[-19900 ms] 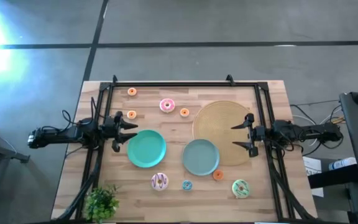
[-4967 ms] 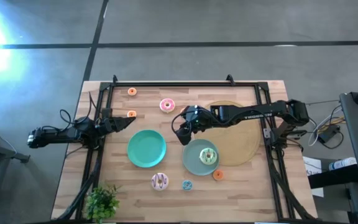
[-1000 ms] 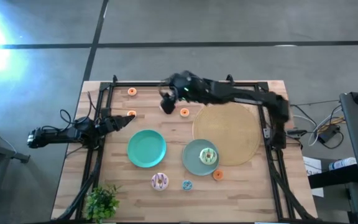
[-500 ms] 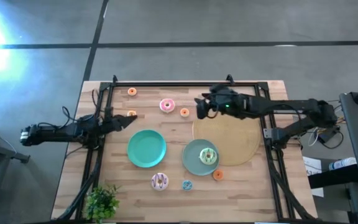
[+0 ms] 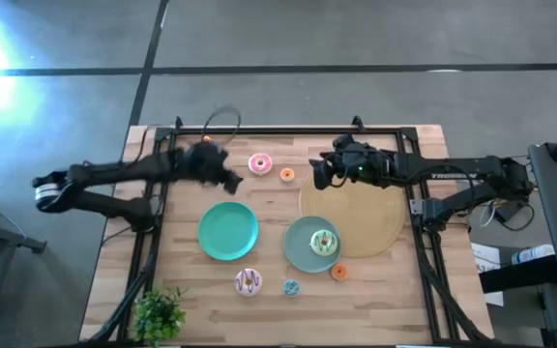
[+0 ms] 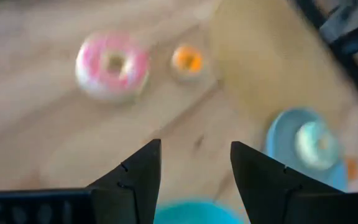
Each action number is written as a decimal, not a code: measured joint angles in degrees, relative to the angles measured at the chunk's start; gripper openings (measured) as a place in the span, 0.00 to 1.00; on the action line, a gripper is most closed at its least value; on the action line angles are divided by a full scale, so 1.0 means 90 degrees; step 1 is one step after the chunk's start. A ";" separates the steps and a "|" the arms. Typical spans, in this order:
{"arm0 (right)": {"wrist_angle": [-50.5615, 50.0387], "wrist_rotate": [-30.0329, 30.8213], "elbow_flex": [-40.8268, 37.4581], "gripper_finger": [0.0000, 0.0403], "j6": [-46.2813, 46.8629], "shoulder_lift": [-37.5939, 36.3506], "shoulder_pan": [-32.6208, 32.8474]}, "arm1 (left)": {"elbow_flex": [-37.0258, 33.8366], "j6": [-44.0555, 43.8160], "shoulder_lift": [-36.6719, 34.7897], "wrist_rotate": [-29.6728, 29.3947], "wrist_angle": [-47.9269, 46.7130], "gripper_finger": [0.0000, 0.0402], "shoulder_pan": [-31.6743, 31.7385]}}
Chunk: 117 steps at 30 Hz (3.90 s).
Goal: Pick & Place donuts
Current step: Put the big pink donut on the gray plate
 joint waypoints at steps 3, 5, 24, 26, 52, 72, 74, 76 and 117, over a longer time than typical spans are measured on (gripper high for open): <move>-0.0229 -0.0085 0.0000 0.56 -0.0073 -0.0031 0.0072 | 0.0621 0.0689 0.0664 0.0742 -0.0270 0.42 0.0808; -0.0530 -0.0085 0.0000 0.56 -0.0078 -0.0074 0.0121 | 0.0922 0.0976 0.1056 0.1140 -0.0254 0.42 0.1262; -0.1238 0.0309 -0.0066 0.56 0.0470 -0.0192 0.0174 | 0.3558 0.3346 0.4633 0.1139 -0.2116 0.42 0.2106; -0.1238 0.0423 -0.0066 0.56 0.0547 -0.0192 0.0174 | 0.3888 0.3656 0.4919 0.1113 -0.2458 0.42 0.2114; -0.1208 0.0603 -0.0068 0.56 0.0806 -0.0316 0.0177 | 0.4376 0.4145 0.5800 0.1862 -0.2018 0.03 0.1998; -0.2223 0.0977 -0.0068 0.56 0.0931 -0.1317 0.0174 | 0.3983 0.3432 0.4783 0.1823 -0.0634 0.00 -0.1109; -0.2210 0.0968 -0.0068 0.56 0.0891 -0.1243 0.0174 | 0.4037 0.3340 0.4957 0.1680 -0.0593 0.00 -0.1234; -0.2211 0.0942 -0.0068 0.56 0.0876 -0.1181 0.0174 | 0.4034 0.3259 0.5134 0.1478 -0.0647 0.00 -0.1353; -0.2356 0.0853 -0.0068 0.56 0.0573 -0.1032 0.0245 | 0.4267 0.1502 0.5822 0.1157 0.0460 0.14 -0.2577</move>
